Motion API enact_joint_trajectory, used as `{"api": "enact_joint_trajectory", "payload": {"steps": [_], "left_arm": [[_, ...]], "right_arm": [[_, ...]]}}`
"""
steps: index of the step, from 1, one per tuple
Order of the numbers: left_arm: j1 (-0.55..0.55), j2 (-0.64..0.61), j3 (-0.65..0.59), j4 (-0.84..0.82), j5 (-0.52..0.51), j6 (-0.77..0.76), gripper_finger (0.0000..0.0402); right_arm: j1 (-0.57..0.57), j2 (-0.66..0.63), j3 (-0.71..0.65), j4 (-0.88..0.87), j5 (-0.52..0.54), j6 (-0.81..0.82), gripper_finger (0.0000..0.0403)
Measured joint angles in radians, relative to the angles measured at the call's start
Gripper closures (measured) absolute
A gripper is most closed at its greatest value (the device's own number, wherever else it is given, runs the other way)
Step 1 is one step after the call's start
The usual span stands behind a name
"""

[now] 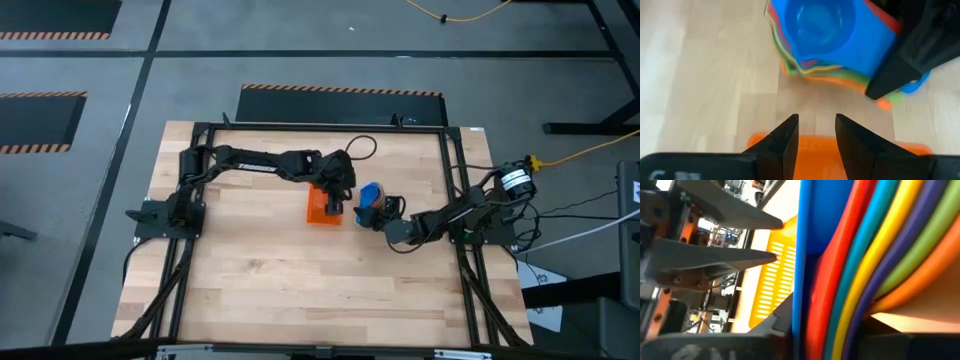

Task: Nest measuring cups in basket
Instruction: Put the nested measuring cups into the orange bin

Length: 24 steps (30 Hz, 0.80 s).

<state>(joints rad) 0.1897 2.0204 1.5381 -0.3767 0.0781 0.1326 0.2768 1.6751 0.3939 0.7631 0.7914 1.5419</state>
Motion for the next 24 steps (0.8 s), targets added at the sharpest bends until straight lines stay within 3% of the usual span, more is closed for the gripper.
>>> {"api": "enact_joint_trajectory", "payload": {"steps": [7, 14, 24], "left_arm": [[-0.003, -0.126, 0.0, -0.099, -0.015, 0.035, 0.028], [-0.018, -0.31, 0.0, -0.206, -0.015, 0.038, 0.028], [-0.034, -0.595, -0.001, -0.393, -0.05, 0.02, 0.028]], "right_arm": [[0.0, -0.113, -0.003, 0.01, -0.006, -0.114, 0.0314], [0.0, -0.228, 0.025, 0.025, -0.099, -0.255, 0.0314], [-0.062, -0.236, 0.208, -0.05, -0.373, -0.425, 0.0314]]}}
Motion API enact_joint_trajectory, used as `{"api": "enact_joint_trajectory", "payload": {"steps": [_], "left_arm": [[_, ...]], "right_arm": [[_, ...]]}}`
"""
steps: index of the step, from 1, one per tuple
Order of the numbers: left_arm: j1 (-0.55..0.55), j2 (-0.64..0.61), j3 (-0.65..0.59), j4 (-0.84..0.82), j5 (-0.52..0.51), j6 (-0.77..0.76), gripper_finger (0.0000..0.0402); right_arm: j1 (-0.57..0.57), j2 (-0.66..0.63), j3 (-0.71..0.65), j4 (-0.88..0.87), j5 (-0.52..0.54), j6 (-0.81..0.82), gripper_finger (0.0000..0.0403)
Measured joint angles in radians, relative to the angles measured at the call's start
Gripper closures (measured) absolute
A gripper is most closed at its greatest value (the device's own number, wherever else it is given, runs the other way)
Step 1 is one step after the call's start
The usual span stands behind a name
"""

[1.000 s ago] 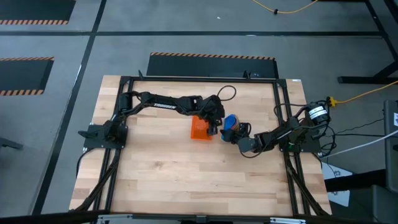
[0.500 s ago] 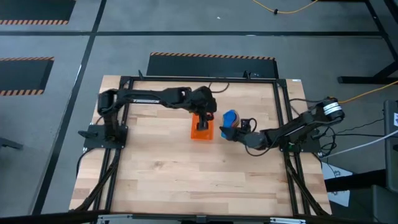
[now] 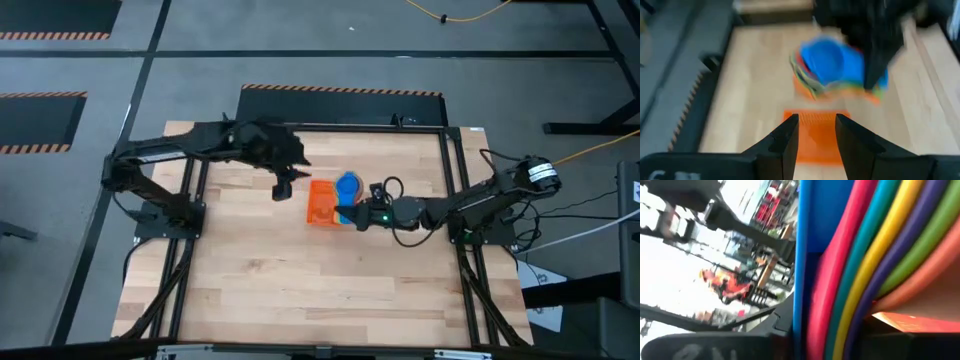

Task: Nest measuring cups in basket
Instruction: Put the nested measuring cups into the orange bin

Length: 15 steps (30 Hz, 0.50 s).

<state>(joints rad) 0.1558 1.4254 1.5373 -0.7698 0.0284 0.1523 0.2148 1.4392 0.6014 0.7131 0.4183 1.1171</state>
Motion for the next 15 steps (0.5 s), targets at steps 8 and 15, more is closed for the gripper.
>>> {"api": "enact_joint_trajectory", "payload": {"steps": [8, 15], "left_arm": [[0.0, -0.133, 0.001, -0.058, -0.052, -0.039, 0.028], [-0.005, -0.159, 0.001, -0.066, -0.064, -0.042, 0.028]], "right_arm": [[-0.034, 0.107, 0.065, -0.082, -0.128, 0.012, 0.0314], [-0.059, 0.209, 0.063, -0.022, -0.226, 0.069, 0.0314]]}}
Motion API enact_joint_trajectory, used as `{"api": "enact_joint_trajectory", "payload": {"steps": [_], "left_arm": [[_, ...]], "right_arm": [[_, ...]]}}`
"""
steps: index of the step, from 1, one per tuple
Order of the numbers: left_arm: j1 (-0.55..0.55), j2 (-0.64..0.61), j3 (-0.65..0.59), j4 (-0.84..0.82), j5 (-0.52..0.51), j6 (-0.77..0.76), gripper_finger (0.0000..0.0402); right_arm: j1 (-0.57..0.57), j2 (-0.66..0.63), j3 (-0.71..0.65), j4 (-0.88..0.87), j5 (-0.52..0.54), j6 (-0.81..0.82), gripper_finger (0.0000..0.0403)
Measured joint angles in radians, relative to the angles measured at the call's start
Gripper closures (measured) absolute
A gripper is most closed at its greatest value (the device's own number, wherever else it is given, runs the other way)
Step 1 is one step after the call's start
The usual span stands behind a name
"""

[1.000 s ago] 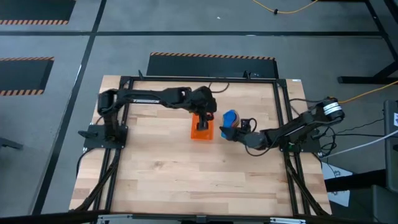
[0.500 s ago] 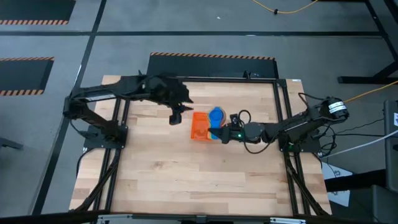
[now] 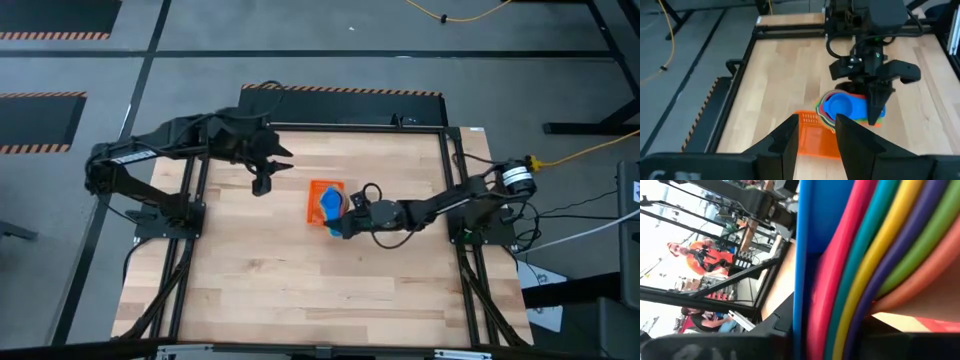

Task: Nest measuring cups in basket
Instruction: Put the nested measuring cups into the orange bin

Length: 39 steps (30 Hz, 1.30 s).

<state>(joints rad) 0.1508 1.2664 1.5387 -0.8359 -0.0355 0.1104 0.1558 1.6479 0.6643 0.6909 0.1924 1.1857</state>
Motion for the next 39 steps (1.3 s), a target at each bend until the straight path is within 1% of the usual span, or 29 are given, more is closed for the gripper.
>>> {"api": "enact_joint_trajectory", "payload": {"steps": [9, 16, 35, 39], "left_arm": [[-0.001, 0.003, -0.001, -0.008, -0.001, -0.002, 0.028], [-0.001, 0.003, -0.001, -0.008, -0.001, -0.003, 0.028], [-0.001, 0.003, -0.001, -0.009, -0.001, 0.001, 0.028], [-0.001, 0.003, -0.001, -0.009, -0.001, 0.002, 0.028]], "right_arm": [[-0.025, 0.094, 0.0, 0.054, -0.073, 0.045, 0.0314], [-0.049, 0.107, 0.0, 0.049, -0.141, 0.054, 0.0312], [-0.05, 0.111, 0.0, 0.029, -0.147, 0.068, 0.0308], [-0.055, 0.111, 0.0, 0.029, -0.169, 0.069, 0.0295]]}}
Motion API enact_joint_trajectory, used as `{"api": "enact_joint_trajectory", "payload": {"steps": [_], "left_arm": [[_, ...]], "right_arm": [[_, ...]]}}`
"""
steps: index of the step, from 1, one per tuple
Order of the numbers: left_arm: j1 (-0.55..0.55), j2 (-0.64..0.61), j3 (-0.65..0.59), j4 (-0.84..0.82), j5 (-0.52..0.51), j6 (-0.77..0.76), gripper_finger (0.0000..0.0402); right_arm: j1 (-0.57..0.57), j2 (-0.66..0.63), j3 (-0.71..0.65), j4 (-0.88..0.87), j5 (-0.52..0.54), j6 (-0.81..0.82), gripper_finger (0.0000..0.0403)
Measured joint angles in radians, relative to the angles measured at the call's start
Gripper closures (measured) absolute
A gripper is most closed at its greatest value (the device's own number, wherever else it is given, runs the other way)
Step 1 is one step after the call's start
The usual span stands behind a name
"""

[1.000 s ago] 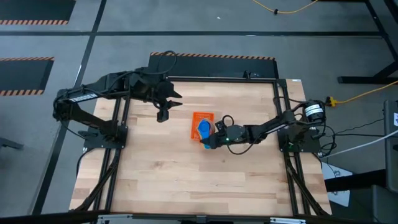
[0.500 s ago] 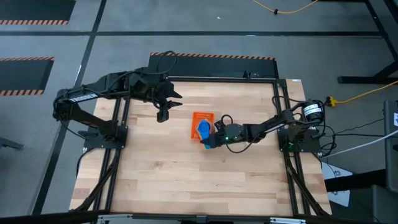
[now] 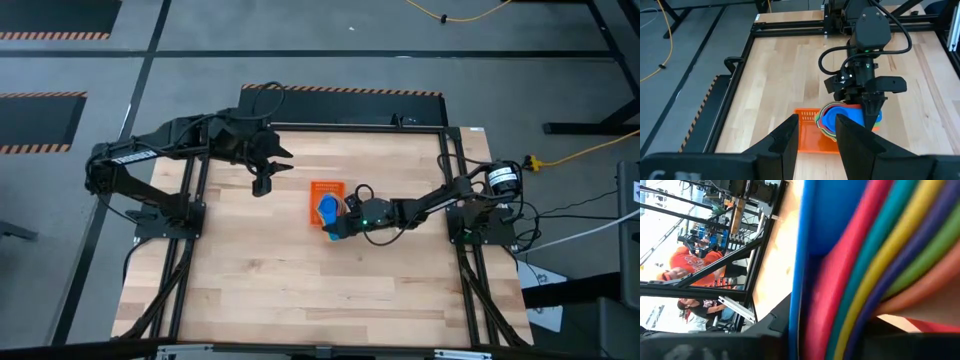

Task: Nest measuring cups in basket
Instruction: Put the nested measuring cups into the orange bin

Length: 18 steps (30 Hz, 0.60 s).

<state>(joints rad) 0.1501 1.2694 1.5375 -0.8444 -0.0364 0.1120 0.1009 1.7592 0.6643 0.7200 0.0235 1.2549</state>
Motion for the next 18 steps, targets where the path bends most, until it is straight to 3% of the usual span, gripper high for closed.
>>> {"api": "enact_joint_trajectory", "payload": {"steps": [8, 13, 18], "left_arm": [[0.0, 0.0, 0.0, -0.001, 0.0, 0.001, 0.028], [0.0, 0.0, 0.0, -0.001, 0.0, 0.0, 0.028], [0.0, 0.0, 0.0, -0.002, 0.0, 0.0, 0.028]], "right_arm": [[0.0, 0.0, 0.0, 0.0, 0.0, 0.0, 0.0248], [0.0, 0.0, 0.0, 0.0, -0.003, 0.0, 0.0245], [-0.003, 0.0, 0.0, 0.0, -0.092, 0.034, 0.0245]]}}
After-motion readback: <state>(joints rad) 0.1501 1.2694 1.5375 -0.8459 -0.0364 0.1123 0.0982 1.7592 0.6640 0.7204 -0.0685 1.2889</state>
